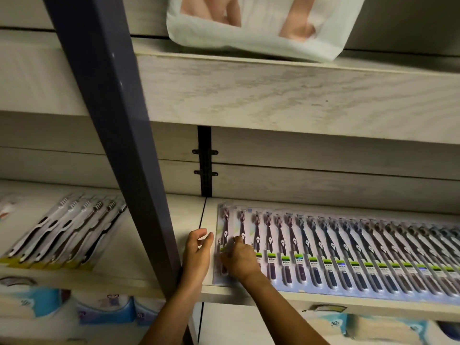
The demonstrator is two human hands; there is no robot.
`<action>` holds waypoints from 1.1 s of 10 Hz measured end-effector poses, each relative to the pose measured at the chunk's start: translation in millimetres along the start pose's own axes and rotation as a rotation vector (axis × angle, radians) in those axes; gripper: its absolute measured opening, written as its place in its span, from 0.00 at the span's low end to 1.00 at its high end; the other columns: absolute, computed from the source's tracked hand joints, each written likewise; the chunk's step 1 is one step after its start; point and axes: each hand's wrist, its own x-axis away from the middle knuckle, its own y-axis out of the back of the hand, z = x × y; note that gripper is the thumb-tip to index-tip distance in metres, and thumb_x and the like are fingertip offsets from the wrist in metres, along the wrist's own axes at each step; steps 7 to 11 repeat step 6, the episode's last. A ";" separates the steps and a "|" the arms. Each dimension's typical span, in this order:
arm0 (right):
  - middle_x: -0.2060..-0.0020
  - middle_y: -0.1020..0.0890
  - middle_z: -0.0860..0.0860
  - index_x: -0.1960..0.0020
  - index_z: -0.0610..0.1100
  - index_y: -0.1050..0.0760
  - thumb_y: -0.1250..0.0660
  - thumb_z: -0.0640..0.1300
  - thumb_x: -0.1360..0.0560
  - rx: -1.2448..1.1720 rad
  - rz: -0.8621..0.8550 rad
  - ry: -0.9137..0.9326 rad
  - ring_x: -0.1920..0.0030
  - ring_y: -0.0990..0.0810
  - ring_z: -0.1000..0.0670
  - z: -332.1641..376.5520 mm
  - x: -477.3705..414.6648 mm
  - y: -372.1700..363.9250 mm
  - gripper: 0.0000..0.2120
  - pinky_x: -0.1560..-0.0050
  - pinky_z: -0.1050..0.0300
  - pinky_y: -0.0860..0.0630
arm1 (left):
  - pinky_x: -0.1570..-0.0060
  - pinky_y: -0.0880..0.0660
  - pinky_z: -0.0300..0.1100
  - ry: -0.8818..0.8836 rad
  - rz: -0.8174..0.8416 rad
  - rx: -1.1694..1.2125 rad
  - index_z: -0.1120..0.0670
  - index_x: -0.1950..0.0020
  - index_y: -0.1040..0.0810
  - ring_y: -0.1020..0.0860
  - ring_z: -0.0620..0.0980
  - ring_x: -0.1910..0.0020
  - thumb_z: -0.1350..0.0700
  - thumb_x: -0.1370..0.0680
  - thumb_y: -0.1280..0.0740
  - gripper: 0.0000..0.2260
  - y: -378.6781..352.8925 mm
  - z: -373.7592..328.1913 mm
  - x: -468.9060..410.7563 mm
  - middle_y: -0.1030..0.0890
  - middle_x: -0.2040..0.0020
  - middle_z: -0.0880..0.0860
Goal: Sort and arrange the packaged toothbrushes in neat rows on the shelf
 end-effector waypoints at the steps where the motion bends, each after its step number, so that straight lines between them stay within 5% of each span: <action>1: 0.45 0.21 0.42 0.33 0.41 0.37 0.41 0.46 0.21 0.112 -0.045 0.006 0.46 0.21 0.44 4.5 4.9 -5.3 0.18 0.45 0.52 0.22 | 0.49 0.33 0.42 0.009 -0.005 0.006 0.58 0.39 0.28 0.29 0.50 0.44 0.60 0.21 0.38 0.12 0.0 0.7 0.5 0.26 0.41 0.56; 4: 0.36 0.32 0.39 0.31 0.39 0.37 0.47 0.43 0.19 0.582 -0.060 0.096 0.41 0.25 0.42 10.8 13.8 -0.8 0.18 0.45 0.53 0.26 | 0.51 0.33 0.41 0.031 -0.004 0.050 0.57 0.41 0.27 0.28 0.51 0.46 0.59 0.21 0.38 0.10 -0.3 3.1 0.5 0.26 0.44 0.54; 6: 0.33 0.35 0.45 0.30 0.45 0.39 0.44 0.52 0.20 0.345 -0.082 0.148 0.42 0.24 0.43 -1.6 26.6 11.9 0.21 0.44 0.52 0.26 | 0.49 0.30 0.36 -0.120 0.050 -0.031 0.60 0.42 0.25 0.26 0.53 0.42 0.64 0.22 0.39 0.10 1.7 1.6 0.3 0.25 0.46 0.51; 11: 0.33 0.35 0.45 0.30 0.45 0.39 0.44 0.52 0.20 0.345 -0.082 0.148 0.42 0.24 0.43 -1.6 26.6 11.9 0.21 0.44 0.52 0.26 | 0.49 0.30 0.36 -0.120 0.050 -0.031 0.60 0.42 0.25 0.26 0.53 0.42 0.64 0.22 0.39 0.10 1.7 1.6 0.3 0.25 0.46 0.51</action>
